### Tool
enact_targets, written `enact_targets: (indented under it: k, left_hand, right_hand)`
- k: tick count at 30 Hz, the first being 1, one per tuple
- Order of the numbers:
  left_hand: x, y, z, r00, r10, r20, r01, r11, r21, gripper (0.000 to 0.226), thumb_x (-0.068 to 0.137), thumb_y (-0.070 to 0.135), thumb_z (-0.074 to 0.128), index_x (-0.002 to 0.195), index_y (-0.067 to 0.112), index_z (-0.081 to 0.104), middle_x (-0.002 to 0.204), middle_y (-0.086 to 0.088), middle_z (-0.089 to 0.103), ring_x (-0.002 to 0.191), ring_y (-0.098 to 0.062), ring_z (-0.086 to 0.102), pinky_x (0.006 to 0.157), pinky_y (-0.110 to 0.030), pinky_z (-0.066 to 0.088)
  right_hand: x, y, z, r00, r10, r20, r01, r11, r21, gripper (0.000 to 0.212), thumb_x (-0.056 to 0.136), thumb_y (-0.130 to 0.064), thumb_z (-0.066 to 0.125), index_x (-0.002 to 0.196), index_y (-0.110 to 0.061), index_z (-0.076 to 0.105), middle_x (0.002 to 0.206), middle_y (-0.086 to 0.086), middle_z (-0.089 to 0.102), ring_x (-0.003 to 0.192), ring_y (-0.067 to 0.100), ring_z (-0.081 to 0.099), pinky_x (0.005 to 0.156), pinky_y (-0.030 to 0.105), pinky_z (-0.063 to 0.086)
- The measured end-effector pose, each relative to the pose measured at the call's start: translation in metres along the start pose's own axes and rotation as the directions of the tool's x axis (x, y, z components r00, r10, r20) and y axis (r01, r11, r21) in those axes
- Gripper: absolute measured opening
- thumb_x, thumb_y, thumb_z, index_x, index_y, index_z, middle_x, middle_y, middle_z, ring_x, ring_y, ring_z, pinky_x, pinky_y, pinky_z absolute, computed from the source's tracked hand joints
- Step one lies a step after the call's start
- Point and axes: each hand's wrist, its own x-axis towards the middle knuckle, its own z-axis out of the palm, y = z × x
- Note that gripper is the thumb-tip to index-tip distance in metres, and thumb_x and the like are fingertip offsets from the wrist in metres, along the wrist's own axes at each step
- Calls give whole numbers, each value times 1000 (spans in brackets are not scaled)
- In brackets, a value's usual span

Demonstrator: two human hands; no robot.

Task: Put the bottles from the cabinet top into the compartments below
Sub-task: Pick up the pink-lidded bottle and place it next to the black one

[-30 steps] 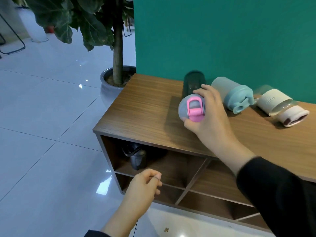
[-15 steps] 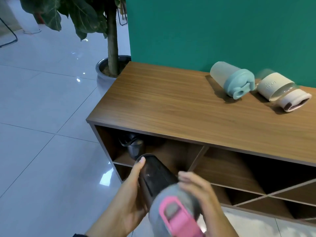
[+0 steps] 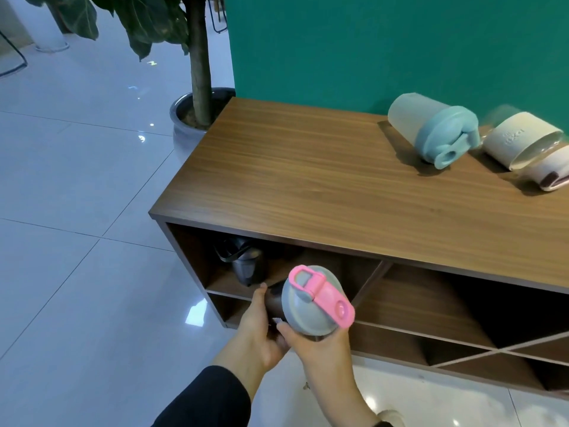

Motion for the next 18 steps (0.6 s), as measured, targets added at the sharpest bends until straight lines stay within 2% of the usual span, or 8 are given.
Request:
enact_targets:
  k: [1, 3, 4, 6, 8, 10, 13, 18]
  left_hand:
    - [3, 1, 1, 1000, 9, 5, -9, 1000, -6, 64, 88, 56, 64, 127, 6, 60, 113, -25, 72, 90, -42, 75, 70, -57, 63]
    - [6, 5, 4, 999, 43, 32, -43, 999, -2, 60, 92, 55, 59, 122, 3, 62, 104, -23, 73, 73, -37, 78, 57, -50, 63]
    - [8, 7, 6, 996, 68, 49, -70, 997, 38, 60, 93, 55, 57, 122, 3, 64, 105, -24, 73, 76, -36, 78, 57, -47, 63]
    - [14, 7, 8, 988, 149, 46, -155, 975, 160, 58, 96, 54, 51, 123, 4, 66, 110, -26, 75, 92, -37, 75, 70, -49, 63]
    - [20, 5, 12, 963, 269, 27, -267, 930, 253, 50, 101, 46, 47, 130, 8, 61, 111, -23, 76, 101, -37, 74, 84, -52, 61]
    - [24, 3, 18, 930, 366, 19, -358, 894, 270, 43, 104, 38, 45, 136, 13, 57, 112, -18, 77, 104, -32, 74, 92, -50, 59]
    - [20, 3, 27, 925, 375, 70, -379, 887, 264, 40, 104, 39, 45, 134, 18, 61, 113, -12, 77, 106, -27, 73, 97, -49, 56]
    - [19, 7, 35, 917, 386, 99, -394, 844, 364, 41, 102, 43, 46, 136, 24, 59, 116, -6, 75, 107, -21, 70, 94, -44, 57]
  right_hand:
    - [8, 5, 1, 1000, 2, -14, -2, 1000, -2, 99, 47, -20, 96, 134, -23, 48, 125, 0, 64, 116, 12, 63, 97, 44, 56]
    - [24, 7, 4, 1000, 1, -9, -1, 1000, -5, 92, 55, -13, 94, 134, -22, 49, 123, 4, 67, 114, 15, 66, 95, 46, 57]
    - [32, 7, 6, 1000, 0, -3, 0, 1000, -14, 90, 58, -11, 93, 135, -24, 48, 122, 2, 67, 113, 14, 66, 93, 42, 58]
    - [45, 7, 8, 1000, -7, 5, 8, 999, -40, 91, 63, -9, 91, 136, -32, 42, 120, -8, 65, 111, 5, 64, 89, 27, 57]
    - [58, 10, 10, 1000, -4, -11, 3, 996, -86, 87, 65, -13, 91, 129, -43, 39, 114, -15, 63, 107, 3, 63, 86, 23, 54]
    - [70, 13, 11, 999, 10, -44, -16, 990, -142, 79, 66, -19, 91, 114, -52, 38, 108, -16, 62, 103, 3, 62, 86, 25, 53]
    - [86, 18, 14, 995, 31, -91, -46, 986, -161, 66, 64, -30, 90, 104, -51, 42, 108, -14, 64, 106, 7, 64, 92, 31, 53]
    - [96, 22, 20, 993, 73, -96, -89, 980, -177, 88, 59, -49, 86, 131, -49, 35, 130, -10, 61, 124, 14, 58, 104, 46, 50]
